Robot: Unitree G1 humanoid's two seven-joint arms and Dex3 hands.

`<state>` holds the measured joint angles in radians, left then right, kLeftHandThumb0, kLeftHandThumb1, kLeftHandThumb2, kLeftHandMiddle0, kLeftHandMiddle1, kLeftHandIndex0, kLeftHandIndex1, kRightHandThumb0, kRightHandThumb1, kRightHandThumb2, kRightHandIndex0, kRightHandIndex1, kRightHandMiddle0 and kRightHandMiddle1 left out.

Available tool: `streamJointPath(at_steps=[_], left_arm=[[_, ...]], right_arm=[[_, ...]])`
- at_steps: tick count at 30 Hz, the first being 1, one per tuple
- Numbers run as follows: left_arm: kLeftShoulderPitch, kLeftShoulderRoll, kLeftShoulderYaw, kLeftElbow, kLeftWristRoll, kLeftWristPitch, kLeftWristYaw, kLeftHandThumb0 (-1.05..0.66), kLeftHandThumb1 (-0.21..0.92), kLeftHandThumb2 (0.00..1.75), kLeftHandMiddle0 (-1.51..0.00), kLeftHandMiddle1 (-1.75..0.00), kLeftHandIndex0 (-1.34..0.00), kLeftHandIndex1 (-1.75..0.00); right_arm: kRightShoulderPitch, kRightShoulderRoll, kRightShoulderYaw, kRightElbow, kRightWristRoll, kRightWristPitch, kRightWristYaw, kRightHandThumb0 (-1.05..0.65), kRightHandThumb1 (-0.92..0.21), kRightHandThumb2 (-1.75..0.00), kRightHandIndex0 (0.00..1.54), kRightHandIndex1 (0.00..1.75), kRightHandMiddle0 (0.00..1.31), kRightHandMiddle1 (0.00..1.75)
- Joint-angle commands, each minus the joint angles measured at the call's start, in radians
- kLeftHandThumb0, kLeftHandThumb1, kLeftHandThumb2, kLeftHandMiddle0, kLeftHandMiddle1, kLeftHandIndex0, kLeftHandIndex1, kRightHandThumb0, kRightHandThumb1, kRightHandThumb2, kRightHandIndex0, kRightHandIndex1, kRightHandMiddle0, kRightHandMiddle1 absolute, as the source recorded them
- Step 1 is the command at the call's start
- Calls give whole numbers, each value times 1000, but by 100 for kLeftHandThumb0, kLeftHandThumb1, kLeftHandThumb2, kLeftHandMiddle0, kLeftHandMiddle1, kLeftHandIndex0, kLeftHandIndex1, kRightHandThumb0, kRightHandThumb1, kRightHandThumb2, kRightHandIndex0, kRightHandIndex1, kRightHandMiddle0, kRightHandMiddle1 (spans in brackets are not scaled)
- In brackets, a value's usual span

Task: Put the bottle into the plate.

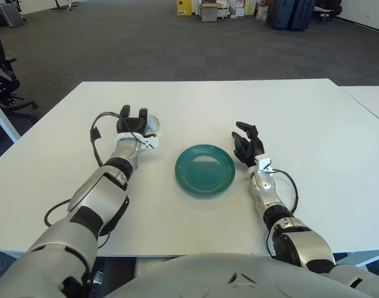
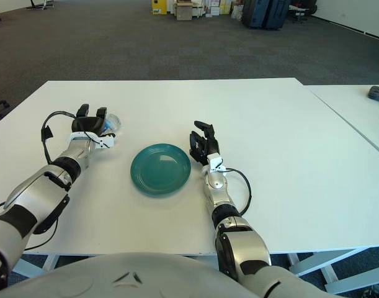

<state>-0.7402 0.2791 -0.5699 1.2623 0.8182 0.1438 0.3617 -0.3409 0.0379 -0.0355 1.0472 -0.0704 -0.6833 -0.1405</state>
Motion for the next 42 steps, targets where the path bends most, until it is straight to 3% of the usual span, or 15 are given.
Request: streamJointPath(at_steps=[1, 17, 23, 33, 42], left_arm=[[-38, 3, -3, 5, -8, 11, -13, -105, 92, 81, 0, 0, 0, -13], [-46, 17, 25, 36, -64, -8, -35, -105, 92, 76, -6, -2, 0, -15], [-46, 16, 43, 43, -94, -21, -54, -105, 92, 73, -12, -3, 0, -20], [-39, 2, 66, 56, -137, -23, -106, -105, 92, 71, -29, -4, 0, -50], [-26, -15, 74, 71, -161, -13, -152, -105, 92, 63, -35, -4, 0, -49]], right_arm=[[68, -12, 0, 49, -9, 34, -3, -67, -92, -70, 53, 1, 8, 94], [77, -15, -11, 44, 9, 23, 37, -64, -92, -69, 54, 1, 12, 94], [83, -14, -17, 38, 15, 24, 46, -64, -92, -69, 54, 1, 11, 92], [95, -10, -26, 21, 29, 17, 61, -62, -92, -66, 54, 1, 12, 91], [109, -7, -31, 1, 34, 13, 76, -62, -92, -64, 56, 2, 12, 91]])
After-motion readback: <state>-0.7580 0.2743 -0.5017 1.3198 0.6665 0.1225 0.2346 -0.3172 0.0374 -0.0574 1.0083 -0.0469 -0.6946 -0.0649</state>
